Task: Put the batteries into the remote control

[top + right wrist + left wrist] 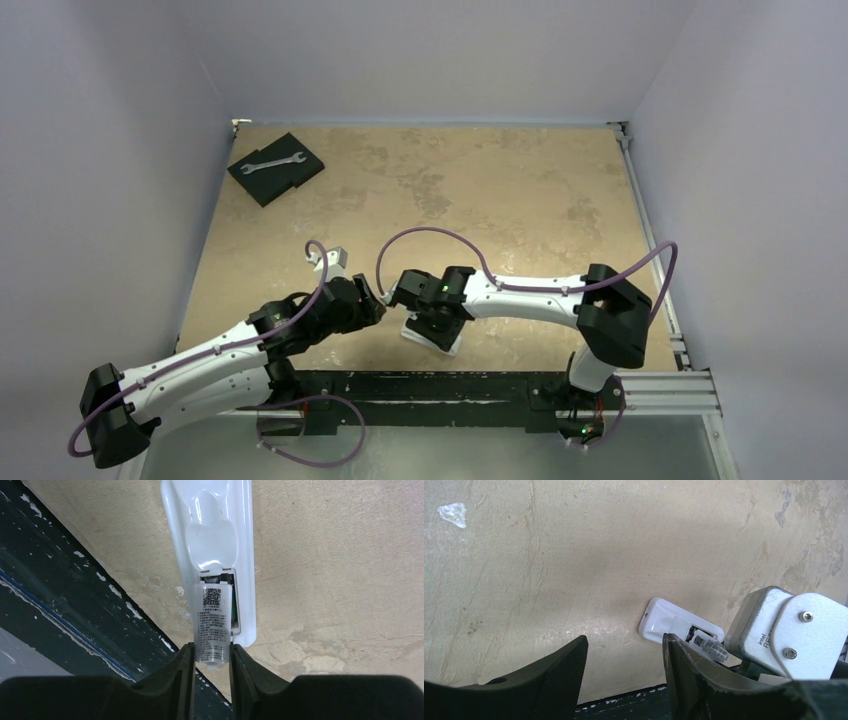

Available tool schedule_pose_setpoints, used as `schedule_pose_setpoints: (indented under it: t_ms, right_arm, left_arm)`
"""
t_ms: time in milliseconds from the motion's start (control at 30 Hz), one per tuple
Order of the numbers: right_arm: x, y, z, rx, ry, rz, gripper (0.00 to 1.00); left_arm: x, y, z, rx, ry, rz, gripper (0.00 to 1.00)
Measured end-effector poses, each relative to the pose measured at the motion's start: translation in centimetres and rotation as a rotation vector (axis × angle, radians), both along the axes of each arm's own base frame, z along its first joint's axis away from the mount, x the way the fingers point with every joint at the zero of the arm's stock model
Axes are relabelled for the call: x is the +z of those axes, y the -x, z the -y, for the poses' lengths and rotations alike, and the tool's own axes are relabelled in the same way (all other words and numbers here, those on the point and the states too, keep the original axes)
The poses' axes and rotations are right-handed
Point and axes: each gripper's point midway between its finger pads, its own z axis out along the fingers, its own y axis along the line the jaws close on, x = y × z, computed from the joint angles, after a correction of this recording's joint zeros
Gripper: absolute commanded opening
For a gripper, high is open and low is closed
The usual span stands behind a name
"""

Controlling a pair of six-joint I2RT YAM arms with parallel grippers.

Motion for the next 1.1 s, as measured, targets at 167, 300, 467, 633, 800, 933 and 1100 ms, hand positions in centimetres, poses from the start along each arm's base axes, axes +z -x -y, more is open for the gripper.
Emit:
schedule_pose_setpoints:
  t_ms: [167, 300, 467, 633, 800, 933, 1100]
  right_arm:
    - [-0.15, -0.04, -0.10, 0.001, 0.000, 0.000, 0.19]
    - [-0.54, -0.06, -0.11, 0.001, 0.009, -0.003, 0.19]
    - [-0.81, -0.11, -0.13, 0.000, 0.015, -0.003, 0.19]
    - [-0.82, -0.19, -0.25, 0.000, 0.011, 0.000, 0.19]
    - [-0.82, -0.25, -0.23, -0.001, 0.012, 0.004, 0.19]
    - [-0.82, -0.40, -0.17, -0.002, 0.016, 0.012, 0.20]
    - [-0.81, -0.62, -0.07, -0.005, 0.021, 0.025, 0.20]
  left_arm:
    - [0.00, 0.00, 0.00, 0.000, 0.000, 0.000, 0.55]
    - [0.00, 0.00, 0.00, 0.000, 0.000, 0.000, 0.55]
    - [0.02, 0.00, 0.00, 0.000, 0.001, 0.000, 0.55]
    - [0.14, 0.00, 0.00, 0.000, 0.005, 0.003, 0.55]
    - [0.14, 0.00, 0.00, 0.000, 0.005, 0.003, 0.54]
    - [0.14, 0.00, 0.00, 0.000, 0.005, 0.003, 0.54]
    - [0.14, 0.00, 0.00, 0.000, 0.005, 0.003, 0.54]
